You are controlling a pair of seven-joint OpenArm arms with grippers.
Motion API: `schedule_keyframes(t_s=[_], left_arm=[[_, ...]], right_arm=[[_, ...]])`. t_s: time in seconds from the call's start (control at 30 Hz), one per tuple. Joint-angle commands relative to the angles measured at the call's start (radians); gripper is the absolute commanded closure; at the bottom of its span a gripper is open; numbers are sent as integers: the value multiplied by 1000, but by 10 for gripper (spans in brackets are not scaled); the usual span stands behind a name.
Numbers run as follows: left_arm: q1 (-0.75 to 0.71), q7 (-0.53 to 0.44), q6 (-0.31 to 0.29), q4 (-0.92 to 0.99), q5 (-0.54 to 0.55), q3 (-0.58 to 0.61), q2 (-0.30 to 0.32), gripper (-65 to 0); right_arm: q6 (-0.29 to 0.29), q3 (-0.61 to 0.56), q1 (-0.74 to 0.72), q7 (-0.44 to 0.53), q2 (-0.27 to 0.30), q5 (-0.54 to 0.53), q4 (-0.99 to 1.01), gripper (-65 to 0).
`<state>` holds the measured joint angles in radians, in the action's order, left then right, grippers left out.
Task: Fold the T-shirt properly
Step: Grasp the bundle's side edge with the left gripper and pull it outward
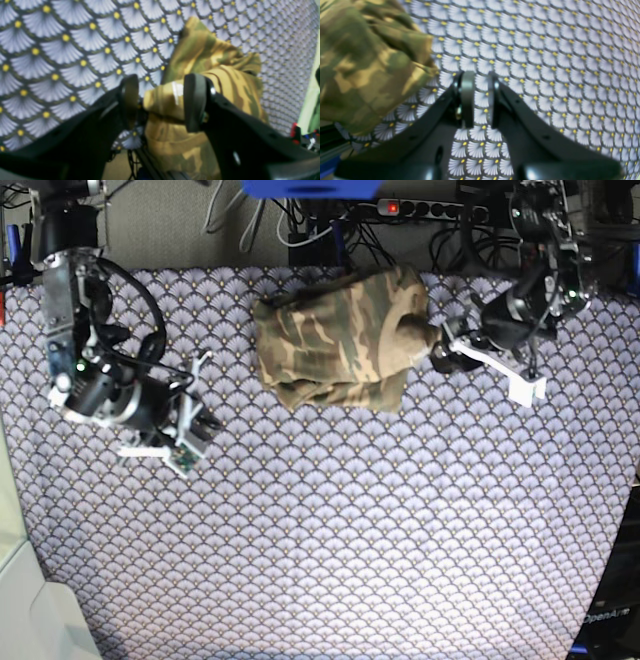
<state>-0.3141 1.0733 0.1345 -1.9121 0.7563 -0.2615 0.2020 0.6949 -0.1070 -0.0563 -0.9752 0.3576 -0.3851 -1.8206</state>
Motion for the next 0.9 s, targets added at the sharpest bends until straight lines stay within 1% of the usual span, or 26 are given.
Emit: schedule_keyframes(t_s=[0.0,0.07,0.2,0.3,0.5,0.7,0.87], left_arm=[[-13,-9,-5,-19,27,-6,9,-289],[-15,-15,-5,-19,53,-6,9,-290],[-13,-55,-5,-17,61,0,6,-321],[-10,-57,-5,-11,61,6,1,-321],[39,-58,-5,-3,50,95,0,-321],[76,-58,-3,90,50,121,-3,-321],[82,-58,-3,124,50,121,-3,-321]], right_arm=[[3,13,3,16,10,-13,-15,-113],[3,19,13,17,10,-8,-14,-111],[3,22,42,17,2,-7,-15,-110],[3,19,42,17,2,-7,-14,-110],[3,19,43,16,2,-7,-14,-110],[3,19,43,16,1,-7,-9,-110],[3,17,43,16,1,-7,-8,-110]])
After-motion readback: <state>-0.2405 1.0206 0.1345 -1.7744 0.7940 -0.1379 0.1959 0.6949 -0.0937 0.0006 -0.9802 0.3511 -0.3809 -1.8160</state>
